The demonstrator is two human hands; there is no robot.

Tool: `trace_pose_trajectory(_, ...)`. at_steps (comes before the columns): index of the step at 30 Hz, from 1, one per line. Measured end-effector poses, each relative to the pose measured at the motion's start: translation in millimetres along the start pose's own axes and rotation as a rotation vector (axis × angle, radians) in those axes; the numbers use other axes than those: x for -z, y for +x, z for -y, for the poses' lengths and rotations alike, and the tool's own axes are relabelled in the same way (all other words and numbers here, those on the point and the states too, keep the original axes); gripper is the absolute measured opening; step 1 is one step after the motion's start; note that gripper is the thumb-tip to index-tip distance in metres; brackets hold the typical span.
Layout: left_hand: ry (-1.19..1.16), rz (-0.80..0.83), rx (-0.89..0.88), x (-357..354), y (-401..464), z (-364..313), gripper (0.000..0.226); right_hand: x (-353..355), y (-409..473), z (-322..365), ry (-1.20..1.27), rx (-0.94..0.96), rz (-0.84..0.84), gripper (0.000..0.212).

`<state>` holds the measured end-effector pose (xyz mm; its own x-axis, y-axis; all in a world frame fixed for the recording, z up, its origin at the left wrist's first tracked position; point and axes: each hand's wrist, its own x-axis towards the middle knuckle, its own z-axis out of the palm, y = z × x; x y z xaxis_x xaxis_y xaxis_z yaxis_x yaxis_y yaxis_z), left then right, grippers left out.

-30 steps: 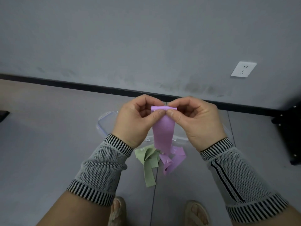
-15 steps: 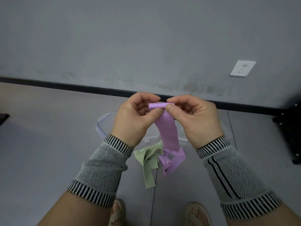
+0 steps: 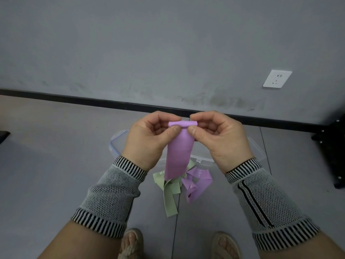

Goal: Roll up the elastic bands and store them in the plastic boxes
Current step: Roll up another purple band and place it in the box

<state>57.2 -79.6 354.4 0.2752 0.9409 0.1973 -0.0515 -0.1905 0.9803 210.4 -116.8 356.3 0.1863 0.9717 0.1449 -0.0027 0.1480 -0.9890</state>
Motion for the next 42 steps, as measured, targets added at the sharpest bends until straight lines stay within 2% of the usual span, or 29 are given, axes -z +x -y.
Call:
trace_pose_trajectory(3,-0.022,-0.024,0.039,2,1,2,0.024,-1,-1,-2,-0.021,-0.024,-0.015,0.015)
trace_pose_trajectory(6,-0.156,-0.085,0.205,0,-1,8,0.024,-8,-7,-5,-0.032,0.002,-0.088,0.014)
trace_pose_trajectory(9,-0.253,-0.058,0.356,-1,-4,11,0.025,-13,-13,-7,-0.023,0.002,-0.114,0.016)
trace_pose_trajectory(13,-0.287,-0.033,0.407,3,-1,10,0.011,-11,-16,-9,-0.041,0.001,-0.092,0.020)
trace_pose_trajectory(15,-0.250,-0.028,0.411,6,1,9,0.008,-11,-15,-8,-0.031,-0.013,-0.050,0.022)
trace_pose_trajectory(22,-0.188,0.009,0.444,10,4,7,0.019,-5,-12,-7,0.060,-0.099,0.138,0.027)
trace_pose_trajectory(29,-0.149,0.162,0.456,15,2,7,0.025,2,-11,-4,-0.002,-0.136,0.370,0.053)
trace_pose_trajectory(33,-0.117,0.266,0.460,20,3,6,0.044,6,-11,-3,-0.058,-0.208,0.459,0.062)
trace_pose_trajectory(38,-0.072,0.341,0.461,24,1,7,0.046,6,-11,-4,-0.159,-0.212,0.549,0.055)
trace_pose_trajectory(42,-0.047,0.366,0.472,22,1,7,0.045,8,-10,-3,-0.153,-0.200,0.546,0.049)
